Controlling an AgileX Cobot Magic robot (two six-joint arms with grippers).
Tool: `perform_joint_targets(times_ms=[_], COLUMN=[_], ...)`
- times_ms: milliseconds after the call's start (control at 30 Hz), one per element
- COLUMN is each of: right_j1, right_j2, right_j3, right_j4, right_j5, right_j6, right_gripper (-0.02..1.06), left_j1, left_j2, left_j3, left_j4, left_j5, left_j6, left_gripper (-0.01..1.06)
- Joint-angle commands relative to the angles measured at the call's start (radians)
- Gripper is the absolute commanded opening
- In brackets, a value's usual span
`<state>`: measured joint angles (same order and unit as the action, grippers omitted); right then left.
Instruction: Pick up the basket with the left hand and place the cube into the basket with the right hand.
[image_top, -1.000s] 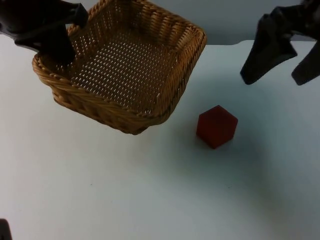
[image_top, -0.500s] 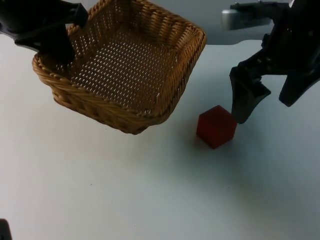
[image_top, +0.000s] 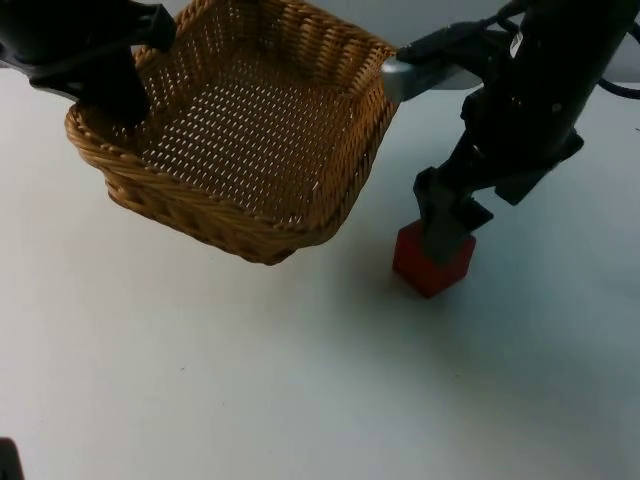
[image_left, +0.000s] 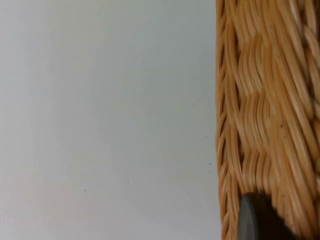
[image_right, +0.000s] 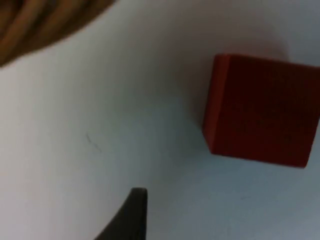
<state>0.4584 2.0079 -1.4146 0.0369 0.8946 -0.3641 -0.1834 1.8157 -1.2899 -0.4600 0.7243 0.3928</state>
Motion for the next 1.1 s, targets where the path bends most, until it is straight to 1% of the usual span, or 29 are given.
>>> perform_joint_targets(times_ms=[0,233,300,367,400,467,533,633,1067], right_j1=[0.003,0.003,0.003,0.003,0.003,0.003,0.003,0.003,0.003], right_j2=[0.000,0.049,0.073,0.091,0.091,0.096,0.099,0.101,0.101], right_j3=[-0.009,-0.009,-0.009,-0.009,-0.009,-0.009,-0.009,-0.009,-0.009], right_j4=[-0.007,-0.005,0.014,0.021,0.021,0.047,0.053,0.057,0.057], right_j5=[-0.042,-0.065,-0.073,-0.105,-0.105,-0.133,-0.155,-0.170,-0.181], right_j6=[-0.011,-0.011,-0.013,-0.021,-0.021,-0.024,-0.032,-0.035,-0.035], right_gripper=[1.05,1.05,1.05,1.05,1.05,1.05,1.05,1.05,1.03], left_j1=[0.001,0.001,0.001,0.001,0.001,0.001,0.001,0.001,0.001], left_j2=[-0.014,-0.014,-0.014,-0.014,-0.014,-0.014,-0.014,-0.014,-0.014], left_j3=[0.000,0.000,0.000,0.000,0.000,0.000,0.000,0.000,0.000], left_j4=[-0.028,-0.028,-0.026,-0.026,-0.026,-0.026,-0.026,-0.026,-0.026], left_j5=[-0.023,-0.023,-0.023,-0.023,-0.023,-0.023,-0.023,-0.023,-0.023], left_j6=[0.000,0.000,0.000,0.000,0.000,0.000,0.000,0.000,0.000], left_gripper=[0.00,0.00,0.00,0.00,0.00,0.00,0.00,0.00,0.00])
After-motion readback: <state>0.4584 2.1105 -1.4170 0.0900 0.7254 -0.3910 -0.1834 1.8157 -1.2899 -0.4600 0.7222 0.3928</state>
